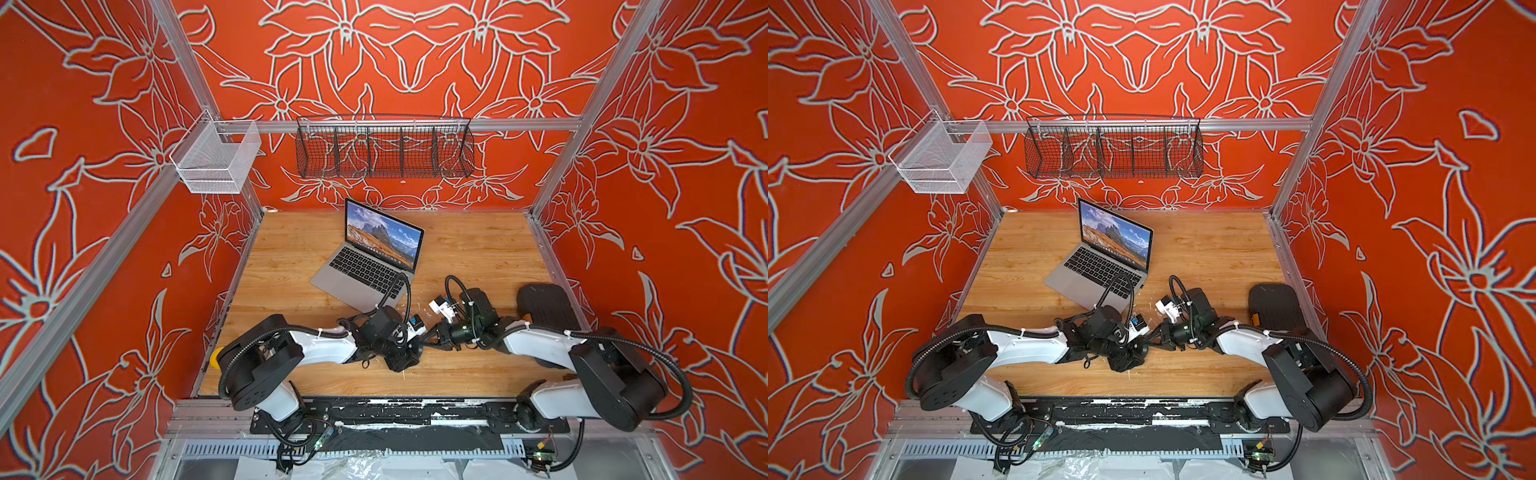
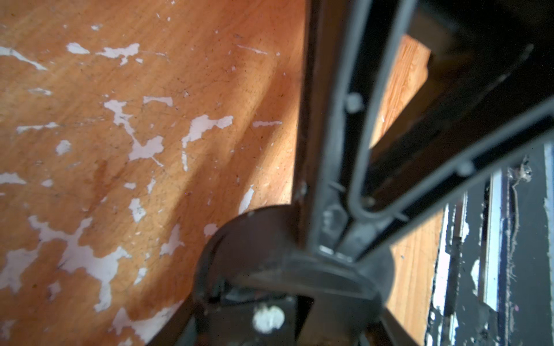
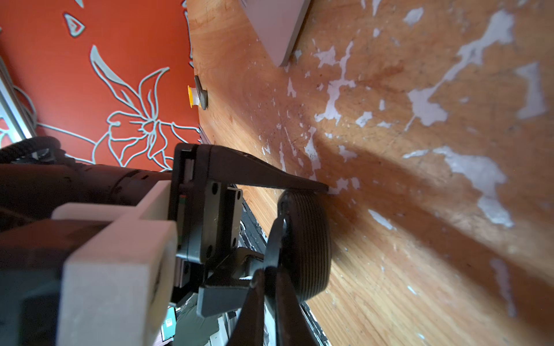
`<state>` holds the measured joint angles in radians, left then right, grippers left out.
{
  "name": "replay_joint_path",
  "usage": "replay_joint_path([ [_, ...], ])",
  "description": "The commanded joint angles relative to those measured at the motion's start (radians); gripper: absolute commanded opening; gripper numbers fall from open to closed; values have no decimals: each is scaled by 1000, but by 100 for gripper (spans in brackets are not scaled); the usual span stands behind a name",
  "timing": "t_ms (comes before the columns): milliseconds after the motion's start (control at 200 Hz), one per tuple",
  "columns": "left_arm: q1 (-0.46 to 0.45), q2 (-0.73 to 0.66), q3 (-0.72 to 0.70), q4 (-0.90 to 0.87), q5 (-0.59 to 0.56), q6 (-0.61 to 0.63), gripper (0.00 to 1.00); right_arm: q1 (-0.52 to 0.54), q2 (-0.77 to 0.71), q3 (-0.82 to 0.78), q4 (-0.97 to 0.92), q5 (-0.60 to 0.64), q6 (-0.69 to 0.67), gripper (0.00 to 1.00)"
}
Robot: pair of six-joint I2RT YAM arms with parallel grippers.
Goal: Insert the wireless mouse receiver into the laptop
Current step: Close the lid on the mouse.
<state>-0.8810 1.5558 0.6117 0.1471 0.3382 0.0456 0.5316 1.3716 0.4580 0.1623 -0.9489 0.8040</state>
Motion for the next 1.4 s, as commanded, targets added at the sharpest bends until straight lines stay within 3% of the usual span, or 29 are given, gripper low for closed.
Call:
replay_joint_path([
  [0,-11,51,-15,-121,-22,10,24,-5,11,31,-39,46,-45,9],
  [290,-18,55,-13,-126,-36,7,24,-8,36,41,-86,63,-86,10],
  [625,-21,55,-16,-126,-36,5,24,-23,-126,52,-217,156,-165,37],
  [716,-21,55,-17,-123,-39,5,24,-23,-167,50,-281,184,-196,50],
  [861,-24,74,-3,-132,-33,7,23,-9,-175,-9,-176,157,-118,64],
  [1171,-26,88,4,-139,-30,7,24,102,-81,-41,13,243,-4,65],
  [1396,-26,93,8,-146,-33,5,24,144,5,-36,37,281,-1,55],
])
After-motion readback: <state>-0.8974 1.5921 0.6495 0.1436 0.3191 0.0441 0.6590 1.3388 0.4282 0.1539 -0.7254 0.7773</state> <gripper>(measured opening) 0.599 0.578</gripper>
